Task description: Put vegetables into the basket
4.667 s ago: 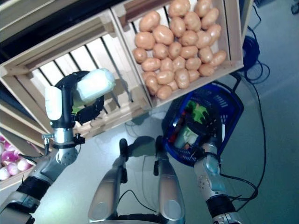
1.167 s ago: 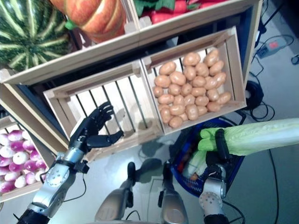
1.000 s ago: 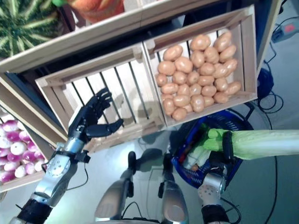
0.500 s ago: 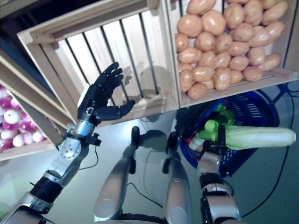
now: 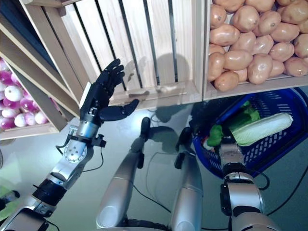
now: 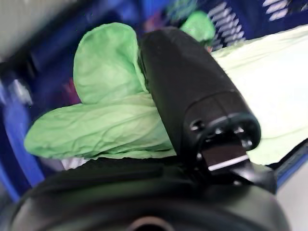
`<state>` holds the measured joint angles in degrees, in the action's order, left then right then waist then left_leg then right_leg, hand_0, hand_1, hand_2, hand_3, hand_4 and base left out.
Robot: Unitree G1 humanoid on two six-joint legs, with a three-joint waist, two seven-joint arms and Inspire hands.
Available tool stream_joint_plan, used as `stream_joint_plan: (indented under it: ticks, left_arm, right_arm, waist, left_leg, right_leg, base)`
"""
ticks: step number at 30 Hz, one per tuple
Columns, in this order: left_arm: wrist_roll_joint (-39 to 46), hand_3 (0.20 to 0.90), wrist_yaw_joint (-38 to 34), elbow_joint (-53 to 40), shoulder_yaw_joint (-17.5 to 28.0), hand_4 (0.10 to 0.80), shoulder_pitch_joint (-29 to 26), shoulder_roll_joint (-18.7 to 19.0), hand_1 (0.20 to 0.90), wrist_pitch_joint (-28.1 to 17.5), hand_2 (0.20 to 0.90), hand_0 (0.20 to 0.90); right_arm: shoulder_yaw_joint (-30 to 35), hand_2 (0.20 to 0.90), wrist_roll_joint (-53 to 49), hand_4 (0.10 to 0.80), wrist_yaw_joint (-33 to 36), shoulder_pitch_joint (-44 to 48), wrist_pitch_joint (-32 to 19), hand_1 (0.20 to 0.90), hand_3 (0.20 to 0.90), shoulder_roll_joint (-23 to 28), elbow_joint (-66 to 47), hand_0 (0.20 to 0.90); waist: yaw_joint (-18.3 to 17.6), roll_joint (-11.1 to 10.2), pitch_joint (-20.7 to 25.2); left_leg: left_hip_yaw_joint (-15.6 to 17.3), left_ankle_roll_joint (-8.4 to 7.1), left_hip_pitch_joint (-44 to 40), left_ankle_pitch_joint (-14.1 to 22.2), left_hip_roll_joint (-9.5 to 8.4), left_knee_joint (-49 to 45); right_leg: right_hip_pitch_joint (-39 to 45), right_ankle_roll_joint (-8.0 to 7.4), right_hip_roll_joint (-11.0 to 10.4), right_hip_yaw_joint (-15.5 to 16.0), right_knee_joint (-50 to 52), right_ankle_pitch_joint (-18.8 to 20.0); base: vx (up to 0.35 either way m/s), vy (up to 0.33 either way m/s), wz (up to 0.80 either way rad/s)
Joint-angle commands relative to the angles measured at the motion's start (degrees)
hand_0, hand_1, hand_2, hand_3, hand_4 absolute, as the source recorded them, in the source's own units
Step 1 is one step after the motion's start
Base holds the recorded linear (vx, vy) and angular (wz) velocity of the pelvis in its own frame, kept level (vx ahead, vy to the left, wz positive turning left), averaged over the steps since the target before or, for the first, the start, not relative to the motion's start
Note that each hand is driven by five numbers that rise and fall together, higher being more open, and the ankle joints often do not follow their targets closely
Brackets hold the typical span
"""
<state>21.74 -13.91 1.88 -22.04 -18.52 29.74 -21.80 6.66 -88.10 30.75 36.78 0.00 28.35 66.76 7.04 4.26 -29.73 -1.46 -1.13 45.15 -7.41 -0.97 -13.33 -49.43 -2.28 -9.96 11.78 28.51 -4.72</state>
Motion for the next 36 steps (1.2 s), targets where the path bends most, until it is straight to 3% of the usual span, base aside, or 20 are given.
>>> stream_joint_plan:
  ticks: [1, 9, 10, 11, 12, 18, 21, 26, 31, 36]
  left_arm:
    - [-3.9, 0.9, -2.3, -6.0, 2.7, 0.8, -1.9, 0.4, 0.9, -7.2, 0.9, 0.9]
    - [-4.5, 0.9, -2.9, -6.2, 2.6, 0.8, -2.0, 0.8, 0.9, -7.3, 0.9, 0.9]
    - [-4.4, 0.9, -3.0, -6.3, 2.6, 0.8, -2.0, 0.9, 0.9, -7.3, 0.9, 0.9]
    - [-4.3, 0.9, -3.1, -6.5, 2.5, 0.8, -2.1, 1.0, 0.9, -7.1, 0.9, 0.9]
    - [-4.2, 0.9, -3.1, -6.5, 2.6, 0.8, -2.0, 1.1, 0.9, -7.1, 0.9, 0.9]
    - [-1.6, 0.9, -1.4, -7.0, 2.5, 0.8, -1.5, 1.5, 0.9, -7.1, 0.9, 0.9]
    - [5.1, 0.9, 3.7, -7.2, 2.6, 0.8, -0.5, 1.4, 0.9, -7.7, 0.9, 0.9]
    - [9.0, 0.9, 9.5, -7.9, 3.4, 0.8, 0.8, 2.5, 0.9, -8.8, 0.9, 0.9]
    - [13.4, 0.9, 14.3, -7.7, 4.7, 0.8, 1.8, 3.2, 0.9, -4.9, 0.9, 0.9]
    - [10.4, 0.9, 16.9, -7.8, 4.5, 0.8, 6.2, 4.5, 0.9, -1.0, 0.9, 0.9]
  right_arm:
    - [1.9, 0.3, -1.2, 0.4, 5.7, -5.1, 0.8, 0.3, 0.3, 3.7, 0.8, 0.3]
    - [2.7, 0.3, 1.2, 0.4, 9.4, -5.3, 4.2, 0.3, 0.3, 5.2, 2.0, 0.3]
    - [2.7, 0.446, 1.3, 0.497, 9.4, -5.3, 4.3, 0.446, 0.446, 5.4, 2.0, 0.446]
    - [2.6, 0.867, 1.5, 0.778, 9.4, -5.3, 4.3, 0.867, 0.867, 5.6, 2.1, 0.867]
    - [2.7, 0.9, 1.7, 0.8, 9.5, -5.5, 4.4, 0.9, 0.9, 5.8, 2.1, 0.9]
    - [3.5, 0.9, 1.3, 0.8, 8.7, -6.9, 3.3, 0.9, 0.9, 5.8, 1.9, 0.9]
    - [3.9, 0.9, 1.2, 0.8, 7.3, -7.9, 2.9, 0.9, 0.9, 5.3, 1.5, 0.9]
    - [4.4, 0.9, 3.1, 0.8, 4.6, -9.9, 0.7, 0.9, 0.9, 4.2, 1.1, 0.9]
    - [4.5, 0.9, 8.8, 0.8, 1.6, -12.0, -1.1, 0.9, 0.9, 3.1, 0.4, 0.9]
    - [2.1, 0.9, 22.3, 0.8, 2.1, -17.8, -2.9, 0.9, 0.9, 0.7, -5.7, 0.9]
  waist:
    - [-0.4, 1.5, -0.1]
    - [-0.6, 1.6, -0.1]
    - [-0.6, 1.6, -0.1]
    - [-0.6, 1.6, -0.1]
    - [-0.6, 1.6, -0.1]
    - [-0.8, 1.4, -0.1]
    - [-0.9, 1.1, -0.1]
    - [-0.9, 0.5, -0.1]
    - [-0.8, -0.9, -0.1]
    - [-1.0, -1.7, 5.3]
  left_leg:
    - [0.2, 1.28, 4.9, 3.7, -3.07, -6.5]
    - [0.0, 1.1, 5.3, 3.9, -3.44, -6.5]
    - [0.0, 1.1, 5.3, 3.9, -3.44, -6.5]
    - [0.1, 1.08, 5.2, 3.9, -3.49, -6.5]
    - [0.1, 1.08, 5.1, 3.9, -3.49, -6.5]
    - [0.3, 1.04, 3.7, 4.4, -3.58, -6.1]
    - [0.7, 0.91, 0.8, 4.7, -3.53, -5.1]
    - [1.4, 0.6, -5.6, 4.4, -3.25, -1.5]
    - [1.2, 0.17, -15.6, 4.2, -2.12, 3.0]
    - [2.1, -0.31, -23.8, 2.9, 0.08, 10.4]
  right_leg:
    - [1.1, -1.15, 2.4, -1.0, -4.8, 6.7]
    - [0.9, -1.05, 3.0, -1.1, -5.6, 6.9]
    - [1.0, -1.05, 3.1, -1.1, -5.6, 6.9]
    - [1.1, -1.06, 3.1, -1.0, -5.8, 6.9]
    - [1.2, -1.07, 3.1, -1.0, -5.8, 6.9]
    - [2.7, -0.98, 3.3, -0.7, -6.4, 6.8]
    - [5.7, -0.89, 3.6, -0.4, -7.6, 6.6]
    - [12.4, -1.0, 4.1, 0.1, -10.1, 6.2]
    - [23.0, -1.24, 4.2, 0.1, -15.3, 6.6]
    - [30.7, -2.35, 4.1, -0.3, -21.7, 7.9]
  base:
    - [-0.03, -0.043, 0.04]
    - [-0.005, -0.008, 0.0]
    - [0.0, 0.0, 0.0]
    - [0.0, 0.0, 0.0]
    - [0.0, 0.0, 0.0]
    - [0.0, 0.0, 0.0]
    - [0.044, 0.04, -0.02]
    - [0.043, 0.061, -0.04]
    - [0.091, 0.074, -0.08]
    - [0.189, 0.12, -0.14]
